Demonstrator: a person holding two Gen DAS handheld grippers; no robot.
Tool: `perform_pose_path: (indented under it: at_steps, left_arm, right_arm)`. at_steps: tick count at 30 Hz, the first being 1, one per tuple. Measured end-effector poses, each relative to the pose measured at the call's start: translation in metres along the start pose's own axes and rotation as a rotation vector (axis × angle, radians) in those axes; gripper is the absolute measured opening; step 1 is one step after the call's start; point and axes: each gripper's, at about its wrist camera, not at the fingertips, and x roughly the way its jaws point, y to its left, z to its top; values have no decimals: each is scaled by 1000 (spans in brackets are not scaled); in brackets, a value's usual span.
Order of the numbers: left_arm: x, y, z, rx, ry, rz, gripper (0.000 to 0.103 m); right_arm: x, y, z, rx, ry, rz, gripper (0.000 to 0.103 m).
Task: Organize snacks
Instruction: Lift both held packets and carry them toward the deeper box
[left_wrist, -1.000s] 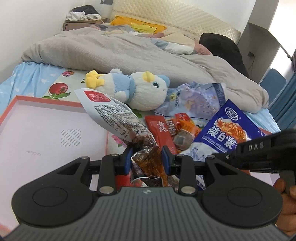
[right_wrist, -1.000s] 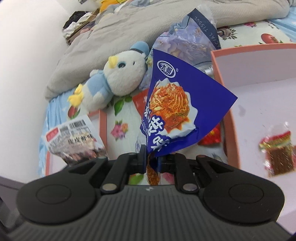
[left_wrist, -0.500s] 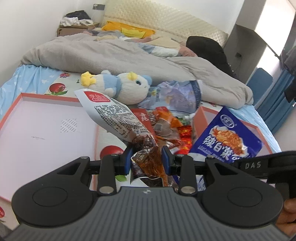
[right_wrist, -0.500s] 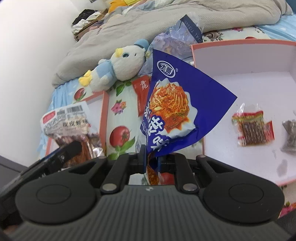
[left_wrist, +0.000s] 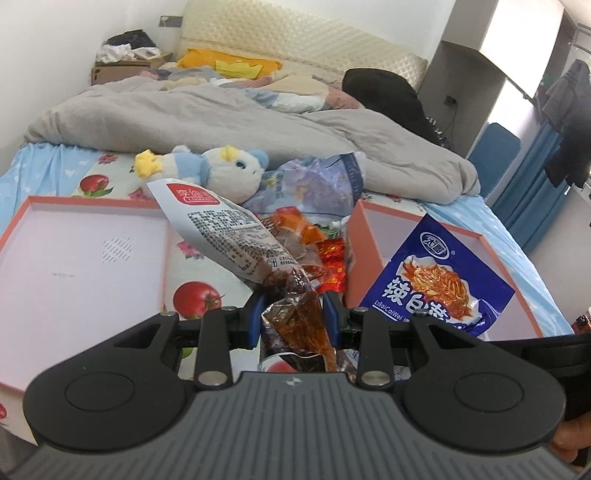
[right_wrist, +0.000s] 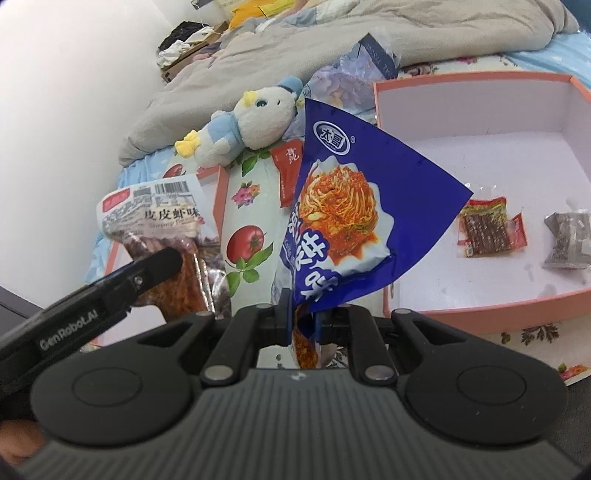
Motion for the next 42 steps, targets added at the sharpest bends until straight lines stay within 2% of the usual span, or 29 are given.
perform_pose_path:
  at_steps: [16, 29, 36, 42]
  left_arm:
    - [-15, -56, 45, 80, -92, -83, 39]
    - [-9, -117, 75, 152, -120, -175, 39]
    - [19, -158, 74, 206, -78, -226, 39]
    - [67, -181, 63, 225, 17, -250, 39]
  right_arm:
    - [-62, -20, 32, -22, -161, -34, 14]
    - [-106, -56, 52, -7, -267, -73, 14]
    - [-108, -81, 57, -4, -292, -144, 14]
    - [-88, -118, 55, 51, -243, -197, 14]
